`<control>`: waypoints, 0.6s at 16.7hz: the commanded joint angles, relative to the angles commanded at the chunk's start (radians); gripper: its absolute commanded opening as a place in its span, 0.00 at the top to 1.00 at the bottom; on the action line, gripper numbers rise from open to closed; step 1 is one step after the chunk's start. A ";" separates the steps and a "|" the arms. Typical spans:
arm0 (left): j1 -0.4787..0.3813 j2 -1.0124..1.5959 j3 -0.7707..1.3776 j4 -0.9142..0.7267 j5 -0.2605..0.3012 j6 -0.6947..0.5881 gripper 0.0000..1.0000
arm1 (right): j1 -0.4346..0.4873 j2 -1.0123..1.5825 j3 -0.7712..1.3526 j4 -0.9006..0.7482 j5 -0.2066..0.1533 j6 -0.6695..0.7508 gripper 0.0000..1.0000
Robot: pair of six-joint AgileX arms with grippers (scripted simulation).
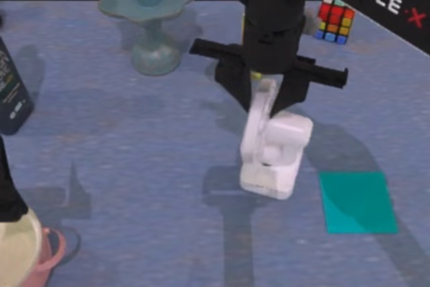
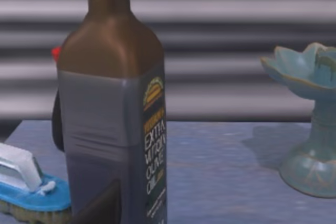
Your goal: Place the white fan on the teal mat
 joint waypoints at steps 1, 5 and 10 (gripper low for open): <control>0.000 0.000 0.000 0.000 0.000 0.000 0.00 | -0.003 -0.007 -0.013 -0.009 -0.007 -0.031 1.00; 0.000 0.000 0.000 0.000 0.000 0.000 0.00 | -0.027 -0.066 -0.099 -0.049 -0.047 -0.262 1.00; 0.000 0.000 0.000 0.000 0.000 0.000 0.00 | -0.080 -0.199 -0.257 -0.066 -0.092 -0.773 1.00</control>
